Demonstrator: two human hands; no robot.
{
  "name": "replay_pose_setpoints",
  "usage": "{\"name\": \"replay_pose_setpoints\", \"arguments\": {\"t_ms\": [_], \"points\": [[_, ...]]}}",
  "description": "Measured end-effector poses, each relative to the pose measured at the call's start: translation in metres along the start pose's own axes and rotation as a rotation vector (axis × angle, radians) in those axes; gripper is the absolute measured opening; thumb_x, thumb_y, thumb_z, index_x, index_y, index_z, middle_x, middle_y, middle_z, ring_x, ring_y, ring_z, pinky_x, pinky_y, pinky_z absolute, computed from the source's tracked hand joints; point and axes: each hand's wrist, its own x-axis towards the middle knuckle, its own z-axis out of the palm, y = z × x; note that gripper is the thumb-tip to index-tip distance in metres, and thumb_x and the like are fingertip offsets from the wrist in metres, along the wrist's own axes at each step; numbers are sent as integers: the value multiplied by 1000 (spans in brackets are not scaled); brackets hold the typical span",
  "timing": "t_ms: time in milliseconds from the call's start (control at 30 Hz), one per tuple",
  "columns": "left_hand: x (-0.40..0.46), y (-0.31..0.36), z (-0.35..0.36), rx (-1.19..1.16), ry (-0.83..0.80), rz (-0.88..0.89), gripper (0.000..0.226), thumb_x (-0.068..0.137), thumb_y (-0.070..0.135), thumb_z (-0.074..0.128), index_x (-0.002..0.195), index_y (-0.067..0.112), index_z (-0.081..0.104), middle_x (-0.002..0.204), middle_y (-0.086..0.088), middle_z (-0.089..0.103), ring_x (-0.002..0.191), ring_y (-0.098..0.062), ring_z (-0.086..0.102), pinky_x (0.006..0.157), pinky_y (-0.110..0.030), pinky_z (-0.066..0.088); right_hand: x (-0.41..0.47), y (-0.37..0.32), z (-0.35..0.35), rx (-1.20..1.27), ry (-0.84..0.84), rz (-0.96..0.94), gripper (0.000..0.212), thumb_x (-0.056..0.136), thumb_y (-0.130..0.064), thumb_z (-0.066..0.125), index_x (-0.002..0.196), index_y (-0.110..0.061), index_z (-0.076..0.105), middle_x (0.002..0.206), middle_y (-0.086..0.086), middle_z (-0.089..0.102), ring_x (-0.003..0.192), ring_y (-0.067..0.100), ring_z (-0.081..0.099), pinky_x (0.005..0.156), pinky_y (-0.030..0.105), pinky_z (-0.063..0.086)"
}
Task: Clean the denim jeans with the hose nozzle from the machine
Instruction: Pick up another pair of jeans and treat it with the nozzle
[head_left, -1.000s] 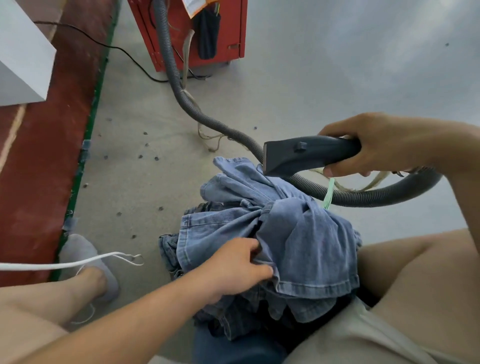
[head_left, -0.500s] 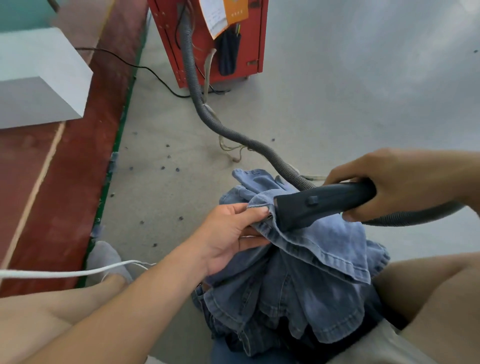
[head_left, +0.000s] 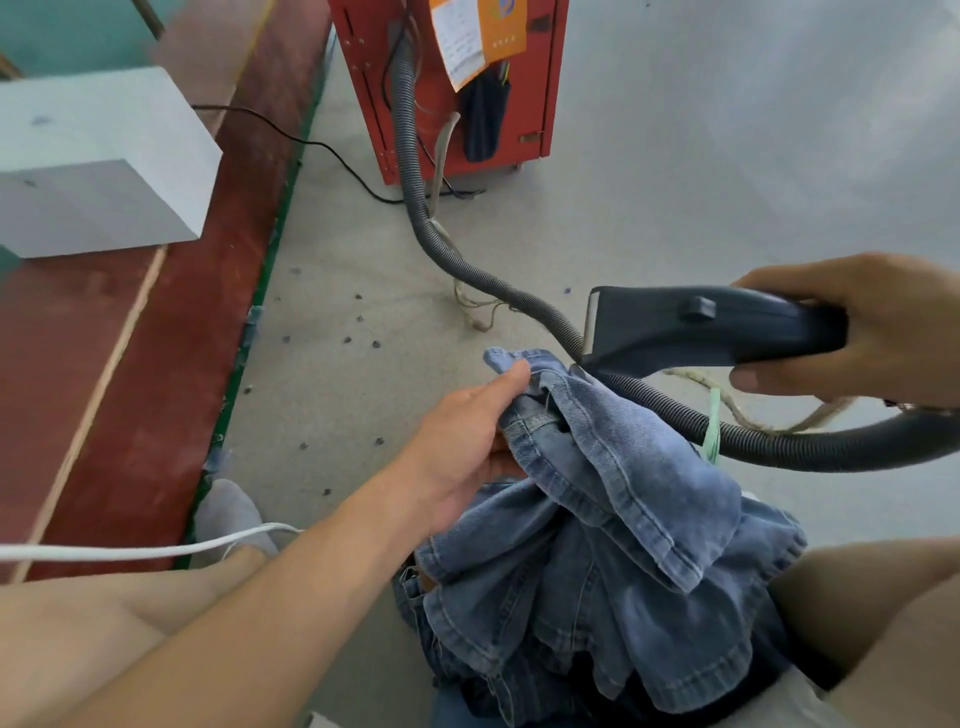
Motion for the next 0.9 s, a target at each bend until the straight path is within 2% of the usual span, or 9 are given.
{"name": "replay_pose_setpoints", "arguments": {"t_ms": [33, 133, 233, 300, 467, 600, 733, 833, 900], "points": [[0, 0, 1, 6, 5, -1, 54, 103, 52, 52, 122, 6, 73, 114, -17, 76, 111, -36, 71, 101, -52, 55, -3, -2, -2, 14, -2, 1, 61, 64, -78, 72, 120, -54, 65, 67, -9, 70, 48, 7, 67, 34, 25, 49], [2, 3, 4, 19, -8, 5, 62, 103, 59, 45, 122, 7, 72, 114, -16, 76, 113, -37, 71, 102, -52, 55, -8, -8, -1, 11, -53, -30, 61, 64, -74, 73, 121, -54, 66, 69, -11, 71, 48, 7, 67, 39, 21, 52], [2, 8, 6, 72, -59, 21, 71, 103, 65, 36, 120, 7, 73, 111, -17, 77, 101, -31, 75, 82, -41, 63, -3, -16, 10, -116, -138, -101, 52, 69, -74, 67, 118, -60, 62, 85, -25, 73, 66, -1, 69, 58, 31, 60], [2, 12, 5, 154, -99, 43, 72, 104, 66, 30, 113, 12, 77, 107, -17, 77, 93, -27, 75, 70, -33, 60, 3, -24, 16, -174, -178, -137, 46, 74, -74, 62, 118, -60, 60, 90, -30, 72, 78, -3, 68, 66, 32, 58], [2, 18, 0, 178, -134, 12, 73, 105, 62, 27, 119, 4, 71, 96, -21, 75, 82, -30, 71, 65, -36, 61, 9, -38, 17, -81, -93, -159, 40, 78, -78, 59, 113, -59, 61, 82, -26, 70, 67, -3, 67, 57, 22, 53], [2, 20, -2, 136, -125, -17, 68, 107, 59, 31, 111, 4, 71, 91, -21, 73, 73, -29, 68, 63, -36, 61, -5, -27, -2, -35, -77, -104, 57, 73, -90, 59, 118, -56, 63, 77, -21, 72, 56, -1, 68, 51, 23, 54], [3, 20, -2, 168, -128, -22, 75, 107, 58, 30, 113, -4, 72, 88, -21, 75, 73, -28, 72, 60, -33, 61, 1, -27, 18, -191, -190, -185, 43, 78, -75, 62, 118, -60, 60, 85, -31, 70, 69, -6, 68, 57, 27, 56], [2, 19, -3, 163, -129, -35, 70, 108, 57, 30, 104, 4, 76, 89, -21, 75, 75, -28, 74, 62, -35, 63, 10, -41, 31, -225, -172, -222, 38, 79, -73, 55, 114, -61, 58, 82, -35, 68, 71, -9, 65, 55, 19, 48], [1, 21, -5, 94, -141, -62, 68, 108, 57, 31, 100, 6, 75, 87, -20, 74, 72, -28, 74, 62, -35, 64, 13, -45, 30, -189, -122, -217, 40, 77, -74, 52, 115, -63, 57, 83, -33, 69, 73, -9, 65, 58, 23, 51]]}}
